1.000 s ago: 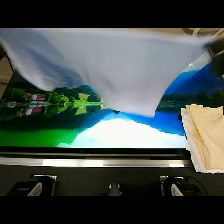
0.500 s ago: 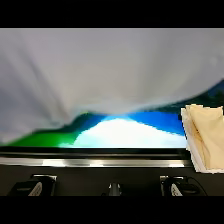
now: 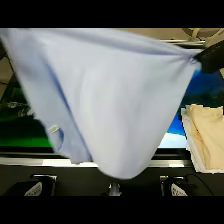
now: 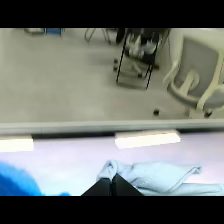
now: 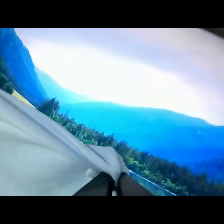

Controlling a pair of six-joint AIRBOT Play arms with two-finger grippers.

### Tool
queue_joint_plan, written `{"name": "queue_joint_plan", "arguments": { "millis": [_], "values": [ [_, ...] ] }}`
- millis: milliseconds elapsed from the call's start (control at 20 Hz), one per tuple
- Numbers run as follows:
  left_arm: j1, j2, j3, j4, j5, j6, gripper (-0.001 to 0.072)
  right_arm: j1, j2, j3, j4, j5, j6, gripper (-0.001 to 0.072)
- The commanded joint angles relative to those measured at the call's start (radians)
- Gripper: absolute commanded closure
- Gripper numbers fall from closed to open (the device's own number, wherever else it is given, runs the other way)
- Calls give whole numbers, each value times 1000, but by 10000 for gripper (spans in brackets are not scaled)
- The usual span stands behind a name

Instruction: Fold the shirts.

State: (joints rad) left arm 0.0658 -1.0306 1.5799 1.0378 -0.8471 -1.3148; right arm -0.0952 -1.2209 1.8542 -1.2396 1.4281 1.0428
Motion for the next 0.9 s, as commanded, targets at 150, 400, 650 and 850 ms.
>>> {"name": "queue_joint_plan", "arguments": {
  "millis": [150, 400, 650, 850],
  "values": [
    [-4, -351, -126, -2, 14, 32, 686, 0, -419, -49, 135, -247, 101, 685],
    [-34, -528, -126, -2, -130, 31, 686, 58, -603, -49, 226, -135, 113, 685],
    [5, -569, -117, 3, -411, -25, 29, 42, -574, -45, 198, -97, 58, 128],
    [75, -543, -199, 3, -656, -29, 131, -61, -518, -61, 54, 213, -17, 174]
  ]
}}
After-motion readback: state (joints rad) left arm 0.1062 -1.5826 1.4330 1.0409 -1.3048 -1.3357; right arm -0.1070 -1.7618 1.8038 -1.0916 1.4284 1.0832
